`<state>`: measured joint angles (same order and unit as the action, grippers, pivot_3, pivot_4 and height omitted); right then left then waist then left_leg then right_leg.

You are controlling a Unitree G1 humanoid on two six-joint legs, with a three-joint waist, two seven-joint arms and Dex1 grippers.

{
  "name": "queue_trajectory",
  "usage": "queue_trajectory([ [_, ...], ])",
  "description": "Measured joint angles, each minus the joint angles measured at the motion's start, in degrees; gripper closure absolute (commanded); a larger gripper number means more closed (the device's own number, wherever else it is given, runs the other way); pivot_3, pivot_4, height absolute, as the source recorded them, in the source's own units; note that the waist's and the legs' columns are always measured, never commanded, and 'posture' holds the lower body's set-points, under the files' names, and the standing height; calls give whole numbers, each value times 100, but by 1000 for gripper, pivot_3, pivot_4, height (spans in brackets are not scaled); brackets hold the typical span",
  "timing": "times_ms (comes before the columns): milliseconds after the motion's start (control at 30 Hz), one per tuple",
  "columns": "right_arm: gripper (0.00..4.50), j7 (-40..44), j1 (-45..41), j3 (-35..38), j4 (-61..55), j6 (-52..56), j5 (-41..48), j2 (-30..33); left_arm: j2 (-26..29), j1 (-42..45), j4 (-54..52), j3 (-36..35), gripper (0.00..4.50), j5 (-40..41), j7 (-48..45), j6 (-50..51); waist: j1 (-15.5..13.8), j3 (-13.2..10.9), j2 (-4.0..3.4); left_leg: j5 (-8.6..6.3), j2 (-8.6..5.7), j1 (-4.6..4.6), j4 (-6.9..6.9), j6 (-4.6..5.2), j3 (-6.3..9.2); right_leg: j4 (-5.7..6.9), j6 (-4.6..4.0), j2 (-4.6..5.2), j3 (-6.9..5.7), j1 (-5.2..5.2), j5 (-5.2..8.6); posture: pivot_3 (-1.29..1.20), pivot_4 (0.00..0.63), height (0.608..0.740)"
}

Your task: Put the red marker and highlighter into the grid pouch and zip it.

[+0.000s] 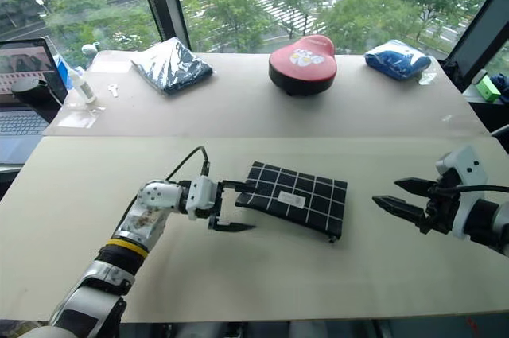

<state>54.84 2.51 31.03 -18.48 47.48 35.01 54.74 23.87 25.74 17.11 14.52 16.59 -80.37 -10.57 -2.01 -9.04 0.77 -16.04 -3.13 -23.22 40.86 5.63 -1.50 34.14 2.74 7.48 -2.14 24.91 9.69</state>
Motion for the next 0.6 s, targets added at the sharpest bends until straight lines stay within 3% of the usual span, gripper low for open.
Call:
queue_trajectory([
  [167,769,22,-243,-218,175,-56,-3,15,548,-174,-1200,-383,73,1030,-14,1737,-10,-1,-1,0,0,-1,3,1,3,1,0,0,0,-1,0,0,150,740],
  [233,769,72,-335,-266,337,-136,-9,38,1041,-176,-1511,-937,73,1554,430,2910,10,-1,-2,1,1,4,0,-1,3,3,1,-4,1,-2,1,0,150,740],
  [333,769,114,-343,-336,524,-251,-71,41,1470,-299,-1556,-1525,73,1847,951,3861,50,-1,-3,17,-2,7,-3,-27,2,4,4,-7,-1,-3,3,0,150,740],
  [600,769,39,-488,-518,1335,-760,-337,-56,1723,-1365,-1449,-3099,73,2059,2279,4599,100,-2,-2,24,-3,10,-4,-43,2,0,5,-4,0,-8,3,0,150,740],
])
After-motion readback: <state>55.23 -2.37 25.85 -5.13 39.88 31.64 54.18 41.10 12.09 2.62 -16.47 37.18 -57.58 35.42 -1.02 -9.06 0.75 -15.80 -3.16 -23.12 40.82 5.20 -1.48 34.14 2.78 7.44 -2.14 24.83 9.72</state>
